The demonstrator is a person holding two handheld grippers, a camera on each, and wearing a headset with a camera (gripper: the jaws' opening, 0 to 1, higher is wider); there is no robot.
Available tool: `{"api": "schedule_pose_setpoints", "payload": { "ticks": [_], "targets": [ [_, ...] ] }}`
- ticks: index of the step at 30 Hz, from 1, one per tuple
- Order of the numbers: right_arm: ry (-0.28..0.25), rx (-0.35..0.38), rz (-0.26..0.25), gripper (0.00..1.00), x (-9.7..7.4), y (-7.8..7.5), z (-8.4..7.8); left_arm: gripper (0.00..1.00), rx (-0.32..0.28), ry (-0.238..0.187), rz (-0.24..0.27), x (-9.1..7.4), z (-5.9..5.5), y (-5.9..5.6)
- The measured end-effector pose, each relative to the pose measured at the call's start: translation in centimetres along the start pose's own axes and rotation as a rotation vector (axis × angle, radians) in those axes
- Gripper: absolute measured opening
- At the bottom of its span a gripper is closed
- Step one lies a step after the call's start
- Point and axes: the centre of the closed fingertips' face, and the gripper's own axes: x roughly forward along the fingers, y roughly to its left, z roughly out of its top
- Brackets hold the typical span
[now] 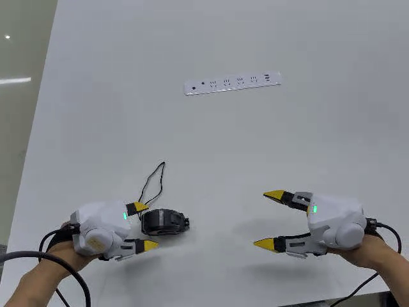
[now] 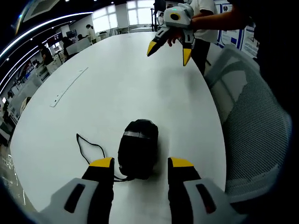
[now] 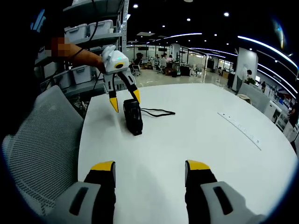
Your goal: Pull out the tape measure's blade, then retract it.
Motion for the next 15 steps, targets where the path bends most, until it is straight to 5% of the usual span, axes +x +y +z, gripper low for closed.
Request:
{"api": "schedule_pose_setpoints", "payload": {
  "ticks": [15],
  "targets": [
    [0.005,-0.047,0.072,0.54,3.2,0.0,0.4,0.35,0.078,0.047,-0.059,1.1,-0.6,0.6]
  ]
}}
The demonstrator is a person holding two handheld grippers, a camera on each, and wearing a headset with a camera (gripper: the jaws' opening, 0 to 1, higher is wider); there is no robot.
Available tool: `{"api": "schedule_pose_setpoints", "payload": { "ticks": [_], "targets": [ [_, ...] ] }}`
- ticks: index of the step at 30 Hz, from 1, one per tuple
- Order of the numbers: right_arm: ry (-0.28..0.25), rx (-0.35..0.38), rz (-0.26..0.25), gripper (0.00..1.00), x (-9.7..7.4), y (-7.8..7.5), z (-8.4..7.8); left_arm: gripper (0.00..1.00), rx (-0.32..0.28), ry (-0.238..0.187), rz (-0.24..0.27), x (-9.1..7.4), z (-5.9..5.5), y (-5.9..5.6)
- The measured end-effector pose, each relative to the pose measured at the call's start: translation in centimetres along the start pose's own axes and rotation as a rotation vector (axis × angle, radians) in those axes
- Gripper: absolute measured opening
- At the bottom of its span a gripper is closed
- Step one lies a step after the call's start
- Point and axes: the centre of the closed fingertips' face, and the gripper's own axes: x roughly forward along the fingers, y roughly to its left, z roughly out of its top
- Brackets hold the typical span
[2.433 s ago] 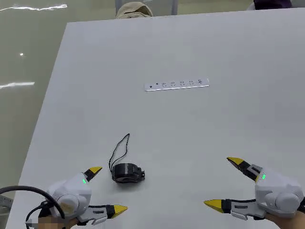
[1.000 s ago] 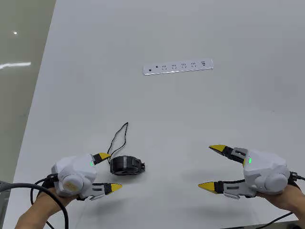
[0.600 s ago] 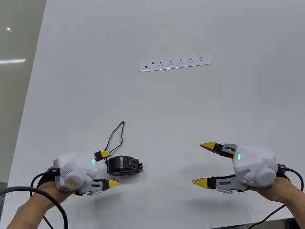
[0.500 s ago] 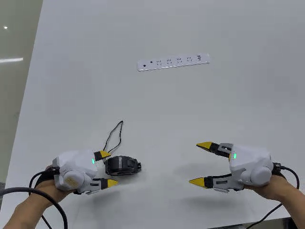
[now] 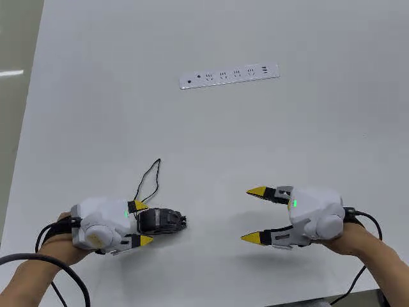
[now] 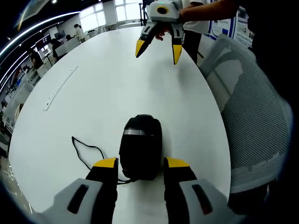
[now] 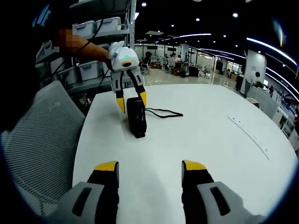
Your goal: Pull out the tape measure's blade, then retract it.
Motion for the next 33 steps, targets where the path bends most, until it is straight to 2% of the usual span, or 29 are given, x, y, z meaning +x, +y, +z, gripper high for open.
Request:
{"api": "schedule_pose_setpoints", "payload": {
  "ticks": [8,16,19,33],
  "targets": [
    [-0.007,-0.010,0.032,0.51,2.0,0.1,0.3,0.29,0.028,0.013,-0.009,0.3,-0.3,0.0],
    [-0.013,-0.016,0.057,0.47,3.8,0.1,0.9,0.29,0.025,0.005,-0.019,0.5,-0.4,0.0],
    [-0.020,-0.018,0.068,0.46,4.6,0.3,1.1,0.29,0.005,0.010,-0.021,0.7,-0.5,0.0],
    [-0.030,-0.042,0.151,0.41,8.5,1.4,2.2,0.27,0.001,0.014,-0.009,0.8,-0.5,0.0]
  ]
}}
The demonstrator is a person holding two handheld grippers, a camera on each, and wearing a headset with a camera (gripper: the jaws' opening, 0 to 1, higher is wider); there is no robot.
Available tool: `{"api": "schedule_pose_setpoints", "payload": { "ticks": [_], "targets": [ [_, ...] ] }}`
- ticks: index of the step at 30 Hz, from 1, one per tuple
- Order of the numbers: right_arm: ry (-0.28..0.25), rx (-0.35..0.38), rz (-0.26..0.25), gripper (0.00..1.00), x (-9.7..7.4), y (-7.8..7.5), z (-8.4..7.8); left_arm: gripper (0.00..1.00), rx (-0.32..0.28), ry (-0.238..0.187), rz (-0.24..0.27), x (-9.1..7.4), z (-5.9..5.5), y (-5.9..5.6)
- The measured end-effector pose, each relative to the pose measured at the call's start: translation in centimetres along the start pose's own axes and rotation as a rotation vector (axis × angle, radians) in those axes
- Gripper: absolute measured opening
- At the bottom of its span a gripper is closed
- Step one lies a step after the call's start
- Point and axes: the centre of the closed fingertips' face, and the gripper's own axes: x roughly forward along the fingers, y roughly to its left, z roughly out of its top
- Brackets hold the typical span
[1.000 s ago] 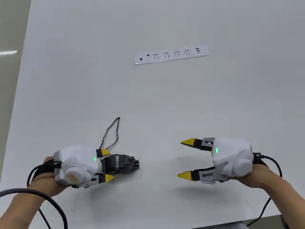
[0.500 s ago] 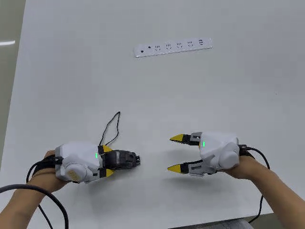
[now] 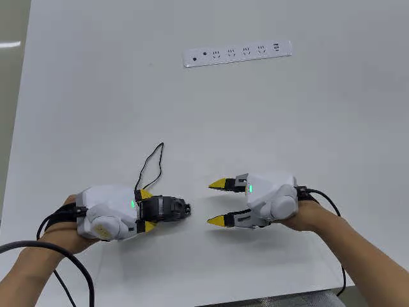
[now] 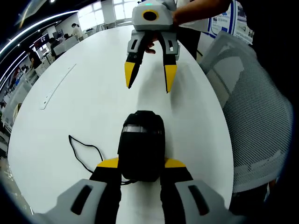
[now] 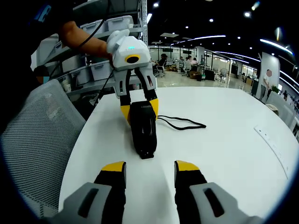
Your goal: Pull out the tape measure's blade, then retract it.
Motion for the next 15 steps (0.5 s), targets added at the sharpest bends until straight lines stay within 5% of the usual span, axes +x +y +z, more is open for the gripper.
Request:
{"api": "schedule_pose_setpoints", "payload": {
  "ticks": [15],
  "targets": [
    [0.006,-0.040,0.034,0.25,2.9,0.2,0.0,0.26,-0.027,-0.024,0.013,-0.1,0.2,0.1]
  ]
}}
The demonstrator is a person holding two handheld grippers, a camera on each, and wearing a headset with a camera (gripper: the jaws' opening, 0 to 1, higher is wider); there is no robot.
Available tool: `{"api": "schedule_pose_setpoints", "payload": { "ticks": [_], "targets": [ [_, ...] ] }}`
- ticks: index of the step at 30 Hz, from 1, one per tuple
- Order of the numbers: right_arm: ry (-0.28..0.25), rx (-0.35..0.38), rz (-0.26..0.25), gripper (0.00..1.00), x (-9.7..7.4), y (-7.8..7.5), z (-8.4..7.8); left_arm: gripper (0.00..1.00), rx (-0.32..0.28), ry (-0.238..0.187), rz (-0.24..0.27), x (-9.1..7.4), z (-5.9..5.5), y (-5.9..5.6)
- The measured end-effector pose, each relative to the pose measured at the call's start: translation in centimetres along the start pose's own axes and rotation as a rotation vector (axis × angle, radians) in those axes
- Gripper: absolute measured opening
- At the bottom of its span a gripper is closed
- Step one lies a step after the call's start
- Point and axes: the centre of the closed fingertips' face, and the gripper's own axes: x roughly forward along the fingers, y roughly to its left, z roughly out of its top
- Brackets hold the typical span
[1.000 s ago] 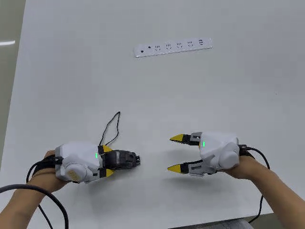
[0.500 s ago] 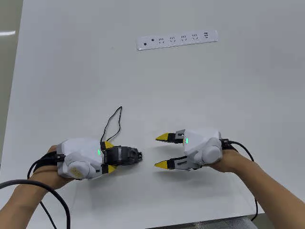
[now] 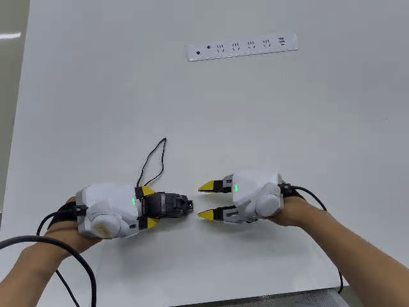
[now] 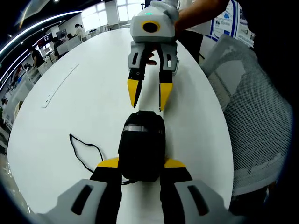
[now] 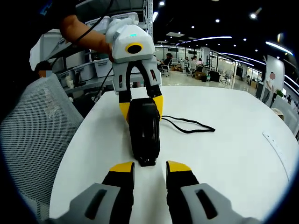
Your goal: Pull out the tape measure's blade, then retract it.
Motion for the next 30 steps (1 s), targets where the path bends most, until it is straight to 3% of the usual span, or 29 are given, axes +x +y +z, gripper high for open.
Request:
{"api": "schedule_pose_setpoints", "payload": {
  "ticks": [15,30],
  "targets": [
    [0.067,-0.068,0.048,0.15,2.4,0.3,-1.1,0.26,-0.002,-0.031,-0.002,0.0,0.1,0.0],
    [0.058,-0.050,0.054,0.12,2.5,0.3,-1.0,0.26,-0.010,-0.057,-0.002,0.0,0.2,0.0]
  ]
}}
